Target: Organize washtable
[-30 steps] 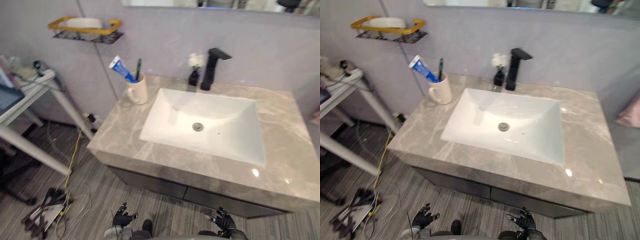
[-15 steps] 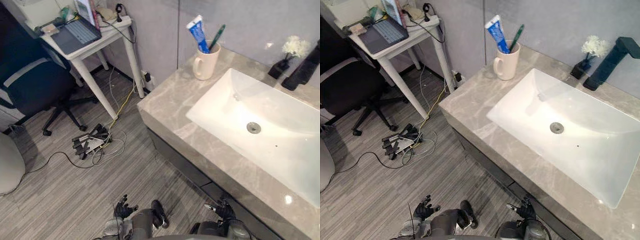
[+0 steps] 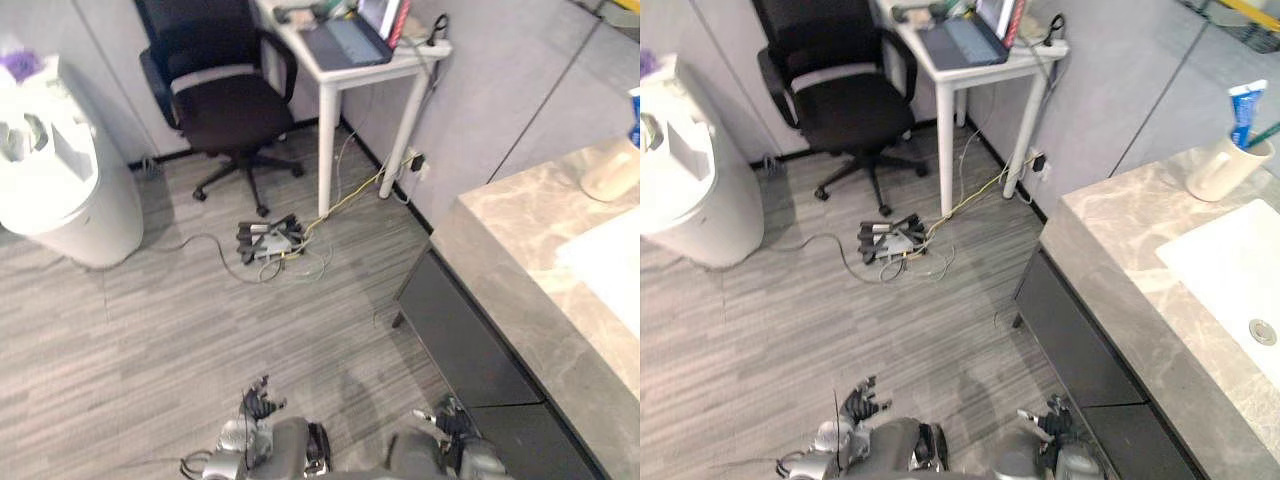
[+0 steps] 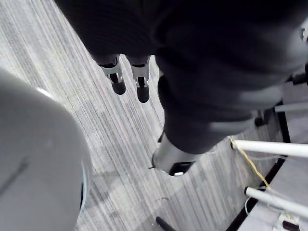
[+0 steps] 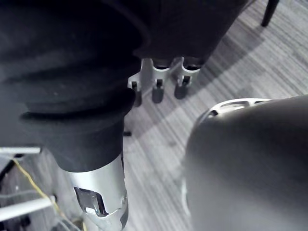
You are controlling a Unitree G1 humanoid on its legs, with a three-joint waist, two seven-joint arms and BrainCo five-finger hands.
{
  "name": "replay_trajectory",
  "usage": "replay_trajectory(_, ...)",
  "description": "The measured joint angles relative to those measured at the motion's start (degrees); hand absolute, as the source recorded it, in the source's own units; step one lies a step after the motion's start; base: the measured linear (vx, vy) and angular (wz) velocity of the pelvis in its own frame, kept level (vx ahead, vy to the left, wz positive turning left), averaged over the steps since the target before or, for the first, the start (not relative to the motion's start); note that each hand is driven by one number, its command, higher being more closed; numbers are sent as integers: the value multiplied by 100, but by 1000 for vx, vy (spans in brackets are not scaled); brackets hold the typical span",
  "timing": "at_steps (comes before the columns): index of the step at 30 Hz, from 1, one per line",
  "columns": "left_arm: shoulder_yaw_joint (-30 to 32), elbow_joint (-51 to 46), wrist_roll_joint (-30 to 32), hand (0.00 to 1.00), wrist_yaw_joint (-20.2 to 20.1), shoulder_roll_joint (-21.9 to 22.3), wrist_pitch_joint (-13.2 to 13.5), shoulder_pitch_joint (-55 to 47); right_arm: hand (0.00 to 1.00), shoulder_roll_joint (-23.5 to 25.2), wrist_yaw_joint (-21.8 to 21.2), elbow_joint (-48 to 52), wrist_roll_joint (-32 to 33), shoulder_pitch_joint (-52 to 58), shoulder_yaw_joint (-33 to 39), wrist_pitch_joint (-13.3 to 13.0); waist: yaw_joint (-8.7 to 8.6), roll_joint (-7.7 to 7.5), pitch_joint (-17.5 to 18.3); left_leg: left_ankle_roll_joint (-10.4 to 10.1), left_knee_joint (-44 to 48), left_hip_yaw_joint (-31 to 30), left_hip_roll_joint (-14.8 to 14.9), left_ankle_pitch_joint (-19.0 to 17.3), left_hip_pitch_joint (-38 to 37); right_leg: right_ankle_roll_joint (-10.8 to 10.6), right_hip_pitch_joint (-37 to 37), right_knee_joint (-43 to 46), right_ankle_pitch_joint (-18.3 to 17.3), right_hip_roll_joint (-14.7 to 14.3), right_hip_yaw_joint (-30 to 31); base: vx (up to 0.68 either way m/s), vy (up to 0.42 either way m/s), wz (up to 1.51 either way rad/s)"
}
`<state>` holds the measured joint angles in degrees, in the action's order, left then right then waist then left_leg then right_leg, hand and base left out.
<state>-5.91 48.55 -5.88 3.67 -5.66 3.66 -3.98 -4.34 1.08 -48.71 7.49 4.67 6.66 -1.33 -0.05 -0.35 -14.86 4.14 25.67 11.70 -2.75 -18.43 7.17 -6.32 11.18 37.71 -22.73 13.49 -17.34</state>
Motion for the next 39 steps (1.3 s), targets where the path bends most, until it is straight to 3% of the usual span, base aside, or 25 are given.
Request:
replay_trajectory(2,1,76,-4,0,0,29,-11,3,0,7,-1,53,48,-49,-13,-21,-67,147,-37,129,-334,-437,-89,206,-85,-48,335,-567,210,-327,312,90,129,118)
replay_trajectory(3,4,136,-4,0,1,35,-12,-3,0,8,-6,78,101,-45,-47,-50,-63,171,-35,117,-645,-775,-199,349,-258,-91,476,-978,483,-543,769,140,110,143)
replay_trajectory(5,50,163,-3,0,1,42,-14,-62,0,35,-2,118,99,-4,-54,-84,-65,212,-38,30,-1070,-1339,-399,491,-627,-162,516,-1466,894,-708,1458,227,44,149)
replay_trajectory(6,109,163,-1,0,2,60,-14,-90,0,53,8,146,99,30,-51,-87,-60,192,-20,16,-1190,-1502,-458,498,-738,-157,503,-1540,1000,-722,1613,311,-6,172)
replay_trajectory(7,295,167,-1,0,5,110,-8,-137,0,119,6,252,89,130,-78,-86,-52,130,58,-60,-1268,-1463,-414,221,-872,-91,488,-1610,1187,-680,1736,377,-87,195)
replay_trajectory(8,465,171,2,0,5,119,0,-228,0,170,10,347,88,238,-84,-107,-107,129,126,-132,-826,-1084,-144,111,-710,-117,478,-1613,1283,-627,1547,374,-153,201)
replay_trajectory(9,524,194,2,0,7,126,-3,-229,0,175,9,397,87,254,-96,-121,-123,122,125,112,-681,-1218,-196,77,-712,-141,491,-1512,1303,-624,1453,541,-249,179)
replay_trajectory(10,751,198,-54,0,25,224,-11,-208,0,160,6,397,81,260,-122,-84,8,75,128,31,-490,-1434,-217,-20,-768,-54,545,-1355,1318,-689,1271,531,-272,156)
replay_trajectory(11,814,188,-59,0,20,268,-5,-176,0,149,17,431,82,249,-132,-93,32,81,158,-272,82,-1458,-87,-183,-611,375,472,-1809,1898,-1003,1023,528,-250,140)
replay_trajectory(12,808,255,-56,0,27,307,-11,-164,0,84,19,457,87,231,-129,-105,31,228,137,-418,418,-1445,33,-257,-509,545,289,-1969,2076,-1043,920,415,-144,114)
replay_trajectory(13,802,262,-30,0,0,307,-35,-136,0,24,40,442,89,141,-209,-108,118,287,131,-828,1010,-1132,240,-114,-183,590,19,-2221,2161,-1053,837,402,-112,52)
replay_trajectory(16,704,253,11,0,6,233,-8,-164,0,128,32,319,87,-5,-261,-113,38,154,116,-807,946,45,812,-146,-78,624,-644,-2621,2184,-833,605,371,-90,68)
replay_trajectory(18,522,246,70,0,12,199,1,-142,0,133,29,216,85,-96,-261,-103,68,207,132,-888,406,312,957,-91,-9,620,-972,-2770,2181,-699,325,270,-5,63)
replay_trajectory(19,354,213,142,0,12,206,-6,-115,0,120,29,237,85,-102,-261,-110,54,311,187,-983,-94,605,1092,376,137,544,-1059,-2776,2132,-696,68,197,73,65)
replay_trajectory(20,231,176,193,0,8,213,-17,-117,0,104,28,226,85,-99,-259,-110,31,401,230,-818,-312,833,1216,996,298,345,-1134,-2770,1987,-733,-118,219,92,86)
replay_trajectory(21,129,133,210,0,3,169,-19,-73,0,146,41,167,85,-134,-256,-90,40,308,266,-611,-344,1026,1121,872,260,219,-1210,-2771,1764,-619,-242,181,89,75)
replay_trajectory(22,109,114,212,0,2,139,-16,-42,0,171,40,166,85,-155,-262,-79,40,228,264,-610,-461,1040,1012,904,258,195,-1188,-2771,1748,-530,-323,154,116,78)
replay_trajectory(24,21,55,221,0,0,57,-27,-13,0,237,48,166,85,-204,-332,-73,56,102,228,-565,-798,975,755,996,212,192,-1226,-2763,1755,-350,-566,110,140,65)
replay_trajectory(28,-16,37,234,0,3,-21,-60,-139,0,347,126,158,55,-236,-406,-71,67,114,213,-564,-973,565,636,997,-188,199,-1209,-1872,1674,-156,-615,92,75,48)
replay_trajectory(30,-15,62,268,0,5,-48,-61,-146,0,371,121,173,-48,-217,-519,-72,29,123,209,-563,-986,348,643,996,-189,248,-1056,-1791,1219,-370,-61,25,-60,62)
replay_trajectory(31,-14,80,338,0,1,-81,-62,-131,0,374,115,182,-119,-205,-579,-70,-67,18,202,-548,-1026,-23,538,987,-164,385,-798,-1721,965,-849,1259,13,-131,80)
replay_trajectory(33,6,114,377,0,2,-102,-60,-127,0,375,111,190,-127,-153,-588,-71,-108,-43,198,-502,-1010,-273,425,1007,-142,421,-728,-1712,928,-1035,1918,-2,-187,103)
replay_trajectory(34,77,149,438,0,4,-94,-53,-114,0,371,108,200,-125,-71,-587,-79,-146,-176,248,-468,-778,-558,236,977,-18,338,-807,-1814,820,-960,2091,-9,-203,105)
replay_trajectory(38,335,180,434,0,16,133,-57,-177,0,225,116,186,-125,-92,-596,-76,-141,150,301,-519,-723,-833,380,1008,243,419,-922,-2001,917,-1004,1407,-47,-183,97)
replay_trajectory(39,400,165,426,0,18,185,-51,-190,0,203,120,190,-125,-93,-610,-76,-98,198,312,-631,-730,-843,443,1082,336,436,-971,-2090,977,-1016,1188,-15,-68,72)
